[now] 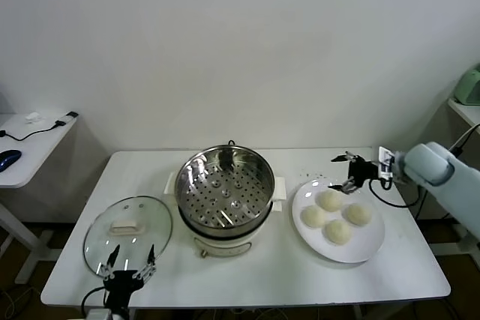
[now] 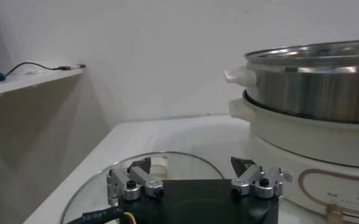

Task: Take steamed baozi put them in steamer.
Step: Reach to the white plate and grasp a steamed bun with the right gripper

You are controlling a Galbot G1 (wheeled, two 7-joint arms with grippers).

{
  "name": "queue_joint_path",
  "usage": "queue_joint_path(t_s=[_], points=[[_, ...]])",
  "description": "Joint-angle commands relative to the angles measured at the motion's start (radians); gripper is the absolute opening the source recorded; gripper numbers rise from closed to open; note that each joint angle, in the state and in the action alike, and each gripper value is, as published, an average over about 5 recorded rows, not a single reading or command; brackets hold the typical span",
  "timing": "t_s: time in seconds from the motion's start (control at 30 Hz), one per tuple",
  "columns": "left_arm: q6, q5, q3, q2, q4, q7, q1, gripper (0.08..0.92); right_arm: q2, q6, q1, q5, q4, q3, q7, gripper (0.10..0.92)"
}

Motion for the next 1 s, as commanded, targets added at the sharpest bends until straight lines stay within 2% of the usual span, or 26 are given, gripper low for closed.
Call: queue_joint_path(t_s=[0.03, 0.33, 0.53, 1.0], points=[[-0.002, 0.004, 0.003, -0.006, 0.01, 0.001, -0.001, 0.823, 0.135, 0.005, 0.419, 0.007, -0.223, -0.553, -0.215, 0.823], [-0.003, 0.017, 0.0, -0.021, 0.004, 0.003, 0.011, 0.823, 0.31, -0.071, 0.266, 0.005, -0.334, -0.484, -0.112, 0.823], [-0.007, 0.027, 0.001, -0.036, -0.002, 0.001, 0.025, 0.823, 0.335, -0.094, 0.18, 0.003, -0.347, -0.422, -0.096, 0.823], [-0.023, 0.058, 0.022, -0.052, -0.001, -0.005, 0.043, 0.823, 0.377, -0.04, 0.065, -0.092, -0.452, -0.299, -0.065, 0.823]])
